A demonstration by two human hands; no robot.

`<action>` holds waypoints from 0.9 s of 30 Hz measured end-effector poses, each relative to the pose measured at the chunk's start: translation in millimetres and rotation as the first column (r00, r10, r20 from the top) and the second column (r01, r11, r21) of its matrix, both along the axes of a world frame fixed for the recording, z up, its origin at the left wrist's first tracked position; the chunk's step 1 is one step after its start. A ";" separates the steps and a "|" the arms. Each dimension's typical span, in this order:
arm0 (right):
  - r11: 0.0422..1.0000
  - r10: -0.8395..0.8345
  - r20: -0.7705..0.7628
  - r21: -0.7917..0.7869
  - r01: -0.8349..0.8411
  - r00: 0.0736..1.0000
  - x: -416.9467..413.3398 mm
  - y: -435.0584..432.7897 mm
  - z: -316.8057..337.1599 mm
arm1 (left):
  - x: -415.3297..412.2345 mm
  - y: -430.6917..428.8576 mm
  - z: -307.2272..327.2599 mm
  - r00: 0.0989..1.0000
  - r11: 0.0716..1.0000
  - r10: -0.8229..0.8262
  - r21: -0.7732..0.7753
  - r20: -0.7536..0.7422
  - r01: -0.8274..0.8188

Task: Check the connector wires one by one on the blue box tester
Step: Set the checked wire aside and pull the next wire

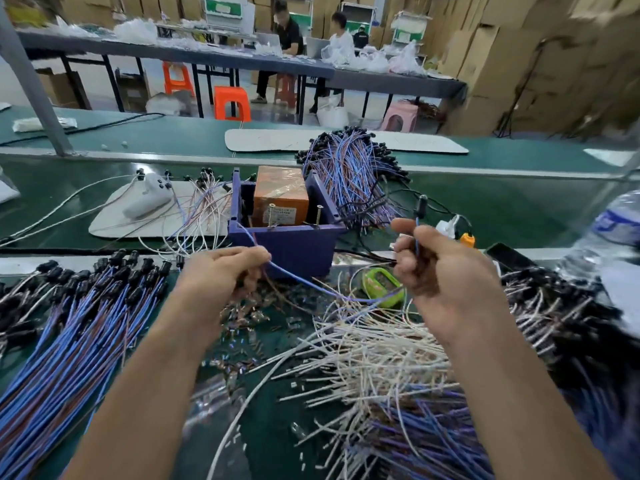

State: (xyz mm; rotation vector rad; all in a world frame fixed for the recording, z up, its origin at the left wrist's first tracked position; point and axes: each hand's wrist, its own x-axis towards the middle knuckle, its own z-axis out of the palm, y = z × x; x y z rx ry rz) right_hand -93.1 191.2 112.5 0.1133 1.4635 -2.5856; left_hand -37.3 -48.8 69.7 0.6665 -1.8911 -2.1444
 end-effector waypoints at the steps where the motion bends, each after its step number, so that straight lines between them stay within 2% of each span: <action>1: 0.999 -0.025 -0.007 0.040 0.025 1.000 1.5 12.7 2.2 | 3.0 -2.4 4.7 0.999 0.999 -0.017 -0.050 0.028 0.019; 4: 0.975 -0.072 -0.051 0.205 0.081 0.996 12.0 50.8 1.7 | 9.3 6.2 14.1 0.990 0.979 -0.102 -0.168 0.100 0.117; 8: 0.906 -0.143 -0.060 0.394 0.155 0.988 32.9 103.3 -5.1 | 8.6 39.6 15.0 0.969 0.951 -0.208 -0.204 0.131 0.232; 11: 0.825 -0.176 -0.071 0.533 0.187 0.982 46.4 141.5 -8.9 | 9.4 60.2 12.6 0.919 0.874 -0.345 -0.293 0.189 0.388; 13: 0.674 -0.195 -0.100 0.709 0.207 0.976 53.9 167.8 -11.4 | 12.1 76.0 13.3 0.858 0.756 -0.446 -0.406 0.254 0.513; 14: 0.570 -0.201 -0.123 0.792 0.218 0.972 58.6 182.5 -12.3 | 12.7 85.9 12.2 0.828 0.652 -0.473 -0.513 0.301 0.558; 16: 0.358 -0.183 -0.168 0.906 0.225 0.969 63.6 201.7 -15.5 | 16.2 102.6 13.8 0.769 0.306 -0.471 -0.737 0.432 0.602; 17: 0.239 -0.172 -0.186 0.945 0.224 0.967 66.4 210.1 -17.3 | 18.3 115.9 14.9 0.736 0.143 -0.472 -0.782 0.485 0.607; 18: 0.116 -0.160 -0.198 0.969 0.218 0.967 68.8 216.1 -19.4 | 20.0 129.7 13.4 0.707 0.037 -0.488 -0.798 0.511 0.602; 19: 0.001 -0.150 -0.204 0.979 0.206 0.968 70.5 220.3 -21.7 | 22.5 144.0 10.2 0.686 -0.031 -0.506 -0.806 0.523 0.592; 20: -0.096 -0.140 -0.210 0.976 0.197 0.968 71.7 223.4 -24.7 | 24.5 158.1 6.2 0.676 -0.075 -0.523 -0.819 0.518 0.569; 22: -0.213 -0.126 -0.204 0.961 0.174 0.971 72.6 226.7 -30.3 | 26.6 182.8 -2.7 0.692 -0.108 -0.548 -0.860 0.470 0.498; 25: -0.272 -0.145 -0.228 0.945 0.183 0.963 72.4 229.0 -37.6 | 23.6 200.9 -16.2 0.734 -0.062 -0.573 -0.913 0.364 0.404; 27: -0.285 -0.157 -0.264 0.935 0.212 0.952 72.9 227.6 -42.4 | 20.6 203.3 -25.8 0.733 -0.063 -0.585 -0.921 0.346 0.384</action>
